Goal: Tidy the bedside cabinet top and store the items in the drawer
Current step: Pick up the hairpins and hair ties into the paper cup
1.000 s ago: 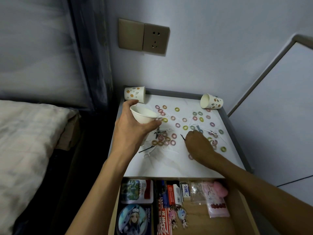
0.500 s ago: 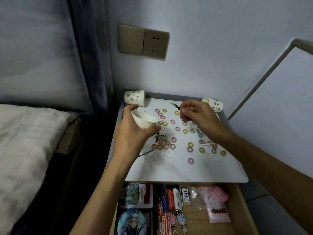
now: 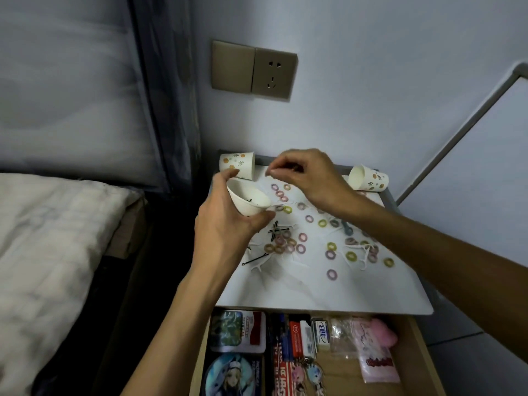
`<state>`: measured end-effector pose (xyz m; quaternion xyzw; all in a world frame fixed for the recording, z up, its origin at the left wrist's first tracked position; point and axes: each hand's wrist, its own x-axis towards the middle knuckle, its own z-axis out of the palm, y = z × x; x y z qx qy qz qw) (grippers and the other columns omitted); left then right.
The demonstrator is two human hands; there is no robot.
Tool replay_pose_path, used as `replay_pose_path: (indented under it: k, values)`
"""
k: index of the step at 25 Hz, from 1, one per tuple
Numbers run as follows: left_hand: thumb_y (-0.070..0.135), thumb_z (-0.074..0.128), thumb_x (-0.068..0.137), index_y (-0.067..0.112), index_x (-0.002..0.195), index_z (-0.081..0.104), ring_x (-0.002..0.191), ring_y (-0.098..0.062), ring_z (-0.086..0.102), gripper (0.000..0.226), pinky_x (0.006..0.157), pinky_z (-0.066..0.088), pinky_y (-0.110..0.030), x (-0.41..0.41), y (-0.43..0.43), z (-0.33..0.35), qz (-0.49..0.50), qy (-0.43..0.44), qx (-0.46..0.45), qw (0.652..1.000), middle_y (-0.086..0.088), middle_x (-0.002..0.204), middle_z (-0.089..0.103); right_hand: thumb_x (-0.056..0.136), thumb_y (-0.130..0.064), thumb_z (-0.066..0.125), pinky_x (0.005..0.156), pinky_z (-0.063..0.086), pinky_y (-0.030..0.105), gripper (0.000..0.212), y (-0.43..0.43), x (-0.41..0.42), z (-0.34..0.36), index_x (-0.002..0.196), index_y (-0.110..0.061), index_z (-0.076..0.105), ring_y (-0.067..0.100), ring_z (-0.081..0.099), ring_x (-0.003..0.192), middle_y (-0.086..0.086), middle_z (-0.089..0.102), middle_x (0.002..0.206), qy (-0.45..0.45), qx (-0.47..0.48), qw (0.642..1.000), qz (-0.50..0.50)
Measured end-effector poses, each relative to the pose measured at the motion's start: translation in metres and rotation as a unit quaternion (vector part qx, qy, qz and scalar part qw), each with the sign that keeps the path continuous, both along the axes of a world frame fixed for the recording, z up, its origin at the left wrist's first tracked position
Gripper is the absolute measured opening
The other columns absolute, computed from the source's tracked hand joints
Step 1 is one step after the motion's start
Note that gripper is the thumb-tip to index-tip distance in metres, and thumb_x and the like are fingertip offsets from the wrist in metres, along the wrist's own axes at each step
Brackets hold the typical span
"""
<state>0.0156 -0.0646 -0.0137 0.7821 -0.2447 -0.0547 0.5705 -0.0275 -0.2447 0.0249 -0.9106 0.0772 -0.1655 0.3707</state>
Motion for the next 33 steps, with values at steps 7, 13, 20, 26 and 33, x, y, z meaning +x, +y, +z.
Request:
replay_pose_path:
  k: [7, 13, 20, 26, 33]
  values:
    - [0.030, 0.089, 0.065, 0.027, 0.132, 0.045, 0.098, -0.009, 0.058, 0.080, 0.071, 0.043, -0.007, 0.008, 0.010, 0.003, 0.023, -0.004, -0.015, 1.000, 0.010, 0.111, 0.060, 0.081, -0.029, 0.074, 0.074, 0.048, 0.029, 0.029, -0.013, -0.013, -0.104, 0.107, -0.020, 0.068, 0.016, 0.059, 0.094, -0.001, 0.063, 0.107, 0.230, -0.205, 0.951, -0.015]
    - [0.032, 0.089, 0.065, 0.027, 0.132, 0.045, 0.098, -0.010, 0.058, 0.081, 0.079, 0.049, -0.020, 0.009, 0.009, 0.003, 0.027, -0.004, -0.016, 0.999, 0.011, 0.112, 0.060, 0.080, -0.009, 0.075, 0.071, 0.051, 0.025, 0.009, -0.032, -0.026, -0.112, 0.084, -0.014, 0.070, 0.012, 0.063, 0.077, -0.004, 0.065, 0.081, 0.190, -0.112, 0.973, -0.062]
    - [0.033, 0.089, 0.063, 0.029, 0.132, 0.044, 0.101, -0.015, 0.060, 0.082, 0.083, 0.056, -0.037, 0.007, 0.007, 0.004, 0.032, 0.011, -0.020, 0.999, 0.005, 0.116, 0.061, 0.087, -0.017, 0.070, 0.074, 0.048, 0.023, 0.012, -0.042, -0.029, -0.094, 0.099, -0.017, 0.072, 0.014, 0.062, 0.088, 0.000, 0.068, 0.098, 0.215, -0.208, 0.954, -0.025]
    - [0.033, 0.089, 0.063, 0.028, 0.132, 0.045, 0.103, -0.016, 0.061, 0.083, 0.086, 0.055, -0.039, 0.008, 0.005, 0.003, 0.038, 0.003, -0.014, 0.999, 0.004, 0.118, 0.062, 0.087, -0.013, 0.068, 0.077, 0.041, 0.018, 0.024, -0.038, -0.006, -0.099, 0.109, -0.022, 0.069, 0.014, 0.057, 0.106, -0.003, 0.064, 0.112, 0.198, -0.325, 0.919, 0.106]
    - [0.035, 0.089, 0.063, 0.028, 0.132, 0.045, 0.102, -0.014, 0.061, 0.082, 0.085, 0.053, -0.032, 0.009, 0.006, 0.002, 0.037, 0.000, -0.006, 0.999, 0.007, 0.114, 0.062, 0.090, -0.017, 0.065, 0.080, 0.047, 0.024, 0.013, -0.044, -0.003, -0.115, 0.100, -0.016, 0.072, 0.016, 0.057, 0.099, 0.001, 0.062, 0.106, 0.172, -0.344, 0.918, 0.095]
